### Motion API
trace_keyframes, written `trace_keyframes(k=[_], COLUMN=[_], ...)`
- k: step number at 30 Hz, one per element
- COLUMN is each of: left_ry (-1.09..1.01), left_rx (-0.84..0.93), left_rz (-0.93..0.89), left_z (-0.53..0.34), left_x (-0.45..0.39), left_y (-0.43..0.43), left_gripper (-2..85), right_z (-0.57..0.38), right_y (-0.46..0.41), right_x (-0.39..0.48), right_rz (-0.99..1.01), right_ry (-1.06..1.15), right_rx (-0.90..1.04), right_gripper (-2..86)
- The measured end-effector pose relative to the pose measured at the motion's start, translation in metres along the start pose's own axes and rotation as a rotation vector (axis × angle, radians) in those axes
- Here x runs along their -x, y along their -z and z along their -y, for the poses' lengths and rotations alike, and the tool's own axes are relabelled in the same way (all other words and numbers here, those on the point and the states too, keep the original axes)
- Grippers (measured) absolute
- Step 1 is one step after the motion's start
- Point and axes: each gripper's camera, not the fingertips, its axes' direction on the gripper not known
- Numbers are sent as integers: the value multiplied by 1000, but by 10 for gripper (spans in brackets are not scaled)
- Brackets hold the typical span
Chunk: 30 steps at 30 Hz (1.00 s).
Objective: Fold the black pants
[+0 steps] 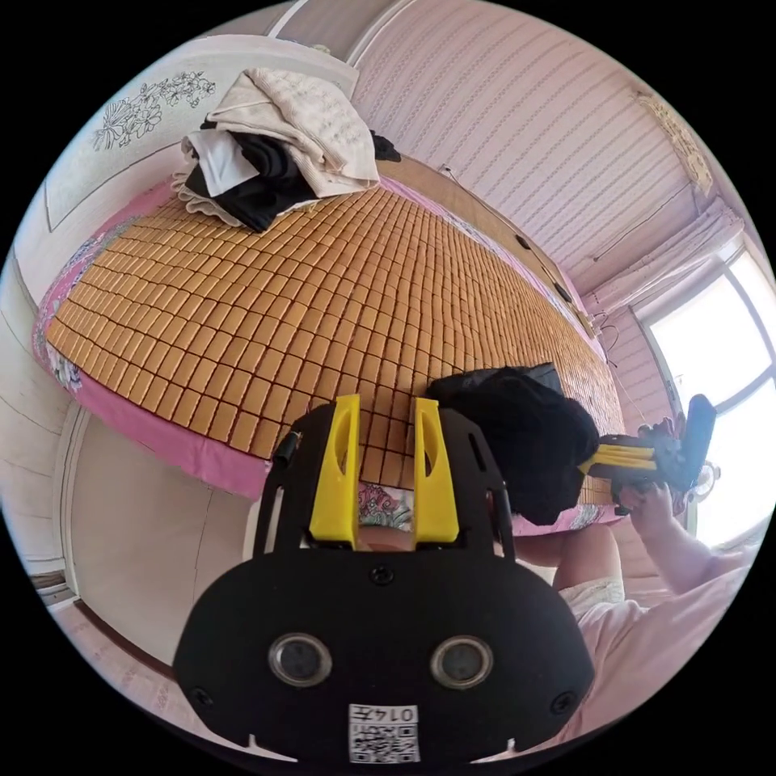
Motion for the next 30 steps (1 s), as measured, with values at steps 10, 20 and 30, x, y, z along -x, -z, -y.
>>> trace_keyframes(k=[10, 20, 30], left_ry=[-115, -104, -19], left_rx=[62, 122, 231], left_rz=[-338, -644, -754], left_z=[-1, -61, -30], left_x=[-44, -87, -105], left_y=[-10, -22, -47], left_gripper=[118, 169, 217], right_z=[-142, -239, -273], right_y=[110, 135, 134], right_x=[-64, -95, -78], right_rz=[54, 238, 232], right_ry=[-250, -436, -353], right_rx=[-200, -386, -254], right_gripper=[7, 6, 5])
